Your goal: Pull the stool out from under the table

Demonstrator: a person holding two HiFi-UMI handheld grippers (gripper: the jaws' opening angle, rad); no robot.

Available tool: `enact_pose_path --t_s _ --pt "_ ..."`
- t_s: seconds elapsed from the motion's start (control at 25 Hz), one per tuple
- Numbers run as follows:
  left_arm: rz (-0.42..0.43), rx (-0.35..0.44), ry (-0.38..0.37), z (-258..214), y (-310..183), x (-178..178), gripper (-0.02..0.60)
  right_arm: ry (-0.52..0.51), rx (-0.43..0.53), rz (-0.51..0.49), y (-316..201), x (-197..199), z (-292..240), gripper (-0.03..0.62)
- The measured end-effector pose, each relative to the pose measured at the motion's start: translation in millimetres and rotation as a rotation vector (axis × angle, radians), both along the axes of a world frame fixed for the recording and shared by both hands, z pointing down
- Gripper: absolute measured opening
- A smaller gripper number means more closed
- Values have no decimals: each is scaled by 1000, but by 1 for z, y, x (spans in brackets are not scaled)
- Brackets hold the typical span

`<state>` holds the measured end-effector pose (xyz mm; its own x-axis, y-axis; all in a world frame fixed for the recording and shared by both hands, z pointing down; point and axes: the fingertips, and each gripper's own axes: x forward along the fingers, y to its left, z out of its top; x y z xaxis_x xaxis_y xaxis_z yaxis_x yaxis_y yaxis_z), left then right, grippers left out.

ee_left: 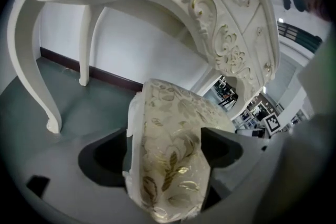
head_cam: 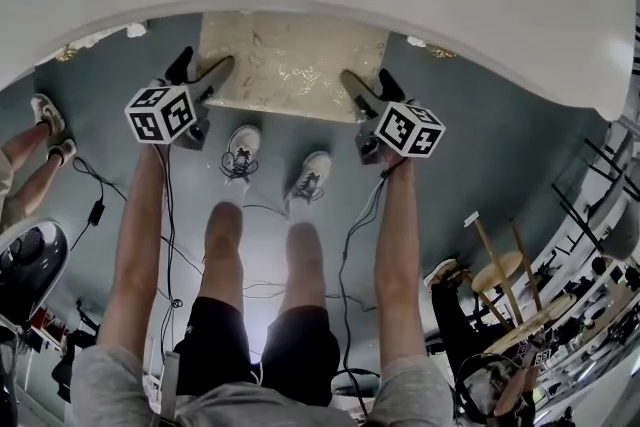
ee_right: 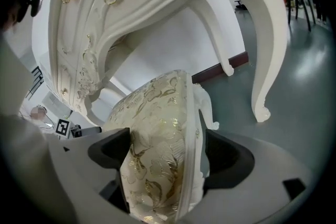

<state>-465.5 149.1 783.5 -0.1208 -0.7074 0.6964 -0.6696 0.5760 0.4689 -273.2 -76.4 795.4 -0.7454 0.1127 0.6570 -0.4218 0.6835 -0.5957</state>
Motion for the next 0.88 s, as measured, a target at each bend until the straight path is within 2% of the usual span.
enact_pose_path --t_s 0.16,0.32,0.48,0.56,0.68,0.88 --pt "-1 37 69 12 -4 0 423 -51 -80 -9 2 -2 8 437" --pt "3 118 163 21 -8 1 423 -95 -99 -5 3 -6 11 436" --pt "2 174 215 23 -11 2 423 -137 -116 27 3 -7 11 436" --pt "-1 184 228 23 -12 3 423 -154 -114 44 5 -8 8 436" --pt "6 176 209 19 -13 3 423 -161 -92 60 5 -9 4 436" --pt "46 136 219 19 -13 2 420 -109 -82 39 4 -9 2 435"
